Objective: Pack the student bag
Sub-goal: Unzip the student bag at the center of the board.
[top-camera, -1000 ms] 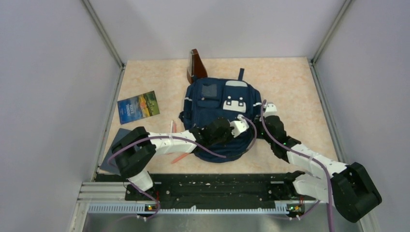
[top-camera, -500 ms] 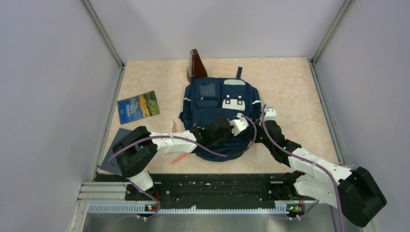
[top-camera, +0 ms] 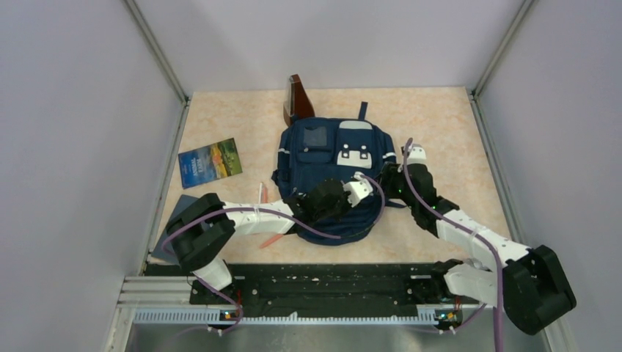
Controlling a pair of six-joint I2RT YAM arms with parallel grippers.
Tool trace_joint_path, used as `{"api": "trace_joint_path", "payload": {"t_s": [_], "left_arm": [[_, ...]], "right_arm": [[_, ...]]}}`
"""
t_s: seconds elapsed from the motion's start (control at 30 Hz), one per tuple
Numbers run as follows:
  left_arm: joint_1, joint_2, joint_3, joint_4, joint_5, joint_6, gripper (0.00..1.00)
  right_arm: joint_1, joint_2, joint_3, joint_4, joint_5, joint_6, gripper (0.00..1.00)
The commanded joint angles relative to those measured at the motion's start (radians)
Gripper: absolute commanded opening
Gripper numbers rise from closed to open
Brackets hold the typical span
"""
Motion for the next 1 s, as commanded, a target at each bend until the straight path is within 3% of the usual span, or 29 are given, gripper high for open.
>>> {"api": "trace_joint_path", "payload": {"t_s": [0.0,0.2,0.53,0.97], "left_arm": [[0.007,-0.029,-0.024,-0.010,0.027,-0.043,0.00],[0.009,-0.030,-0.026,-0.010,0.024,-0.044,0.00],[0.012,-0.037,-0.035,-0.006,0.020,-0.046,0.00],[0.015,-0.035,-0.032,-0.008,-0.004,-0.052,0.00]], "right_arm": [[0.000,0.081,0.087,0.062,0.013,0.005,0.58],[0.048,0.219,0.155,0.035,0.135,-0.021,0.58],[0.072,0.336,0.204,0.051,0.246,-0.032,0.49],[0.080,0.380,0.232,0.023,0.318,-0.038,0.17]]}}
